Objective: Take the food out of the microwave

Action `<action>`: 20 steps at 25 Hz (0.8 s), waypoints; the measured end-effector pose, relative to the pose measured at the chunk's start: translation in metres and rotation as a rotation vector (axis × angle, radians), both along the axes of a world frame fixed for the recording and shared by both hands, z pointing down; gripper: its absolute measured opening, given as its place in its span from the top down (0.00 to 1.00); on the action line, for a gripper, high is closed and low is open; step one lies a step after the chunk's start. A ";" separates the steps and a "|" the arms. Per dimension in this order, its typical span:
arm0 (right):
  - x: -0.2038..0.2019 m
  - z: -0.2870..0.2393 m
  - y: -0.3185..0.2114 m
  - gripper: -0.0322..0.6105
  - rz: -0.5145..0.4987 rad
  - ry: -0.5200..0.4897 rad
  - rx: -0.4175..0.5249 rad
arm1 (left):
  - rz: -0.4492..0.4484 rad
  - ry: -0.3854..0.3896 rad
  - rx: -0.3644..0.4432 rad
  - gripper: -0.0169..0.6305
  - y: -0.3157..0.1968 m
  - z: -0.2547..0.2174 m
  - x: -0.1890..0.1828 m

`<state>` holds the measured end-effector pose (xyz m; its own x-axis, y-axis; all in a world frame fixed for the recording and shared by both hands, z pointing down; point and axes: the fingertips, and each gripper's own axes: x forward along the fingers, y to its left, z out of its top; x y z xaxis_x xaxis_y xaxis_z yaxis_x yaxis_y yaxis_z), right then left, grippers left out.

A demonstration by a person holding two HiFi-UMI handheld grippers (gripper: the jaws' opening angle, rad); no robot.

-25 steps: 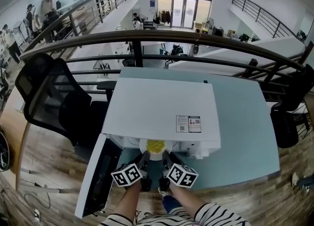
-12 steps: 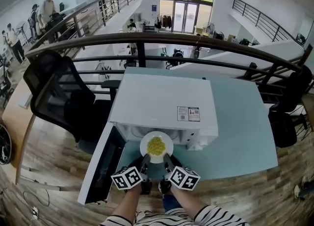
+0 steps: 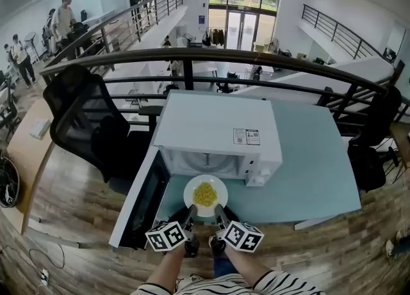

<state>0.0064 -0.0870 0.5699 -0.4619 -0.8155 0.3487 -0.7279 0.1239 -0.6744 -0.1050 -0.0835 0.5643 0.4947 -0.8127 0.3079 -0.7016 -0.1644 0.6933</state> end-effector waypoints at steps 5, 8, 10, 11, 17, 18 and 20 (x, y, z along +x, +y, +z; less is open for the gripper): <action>-0.002 -0.010 0.030 0.81 0.012 -0.012 0.017 | 0.011 0.008 0.019 0.83 0.030 -0.009 -0.002; -0.003 -0.015 0.047 0.81 0.017 -0.009 0.030 | 0.018 0.014 0.030 0.83 0.047 -0.013 -0.003; -0.004 -0.018 0.060 0.81 0.024 -0.006 0.040 | 0.024 0.020 0.036 0.83 0.059 -0.015 -0.003; -0.004 -0.020 0.066 0.81 0.028 -0.006 0.044 | 0.027 0.024 0.039 0.83 0.064 -0.016 -0.003; -0.003 -0.027 0.095 0.81 0.041 -0.007 0.060 | 0.044 0.030 0.056 0.84 0.093 -0.023 -0.003; -0.004 -0.027 0.099 0.81 0.043 -0.008 0.061 | 0.046 0.031 0.059 0.84 0.097 -0.024 -0.003; -0.004 -0.029 0.107 0.81 0.047 -0.012 0.064 | 0.052 0.029 0.066 0.84 0.105 -0.027 -0.003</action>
<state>0.0025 0.0203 0.5406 -0.4265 -0.8567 0.2902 -0.7259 0.1328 -0.6748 -0.1082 0.0215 0.5374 0.5451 -0.8036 0.2389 -0.6703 -0.2467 0.6999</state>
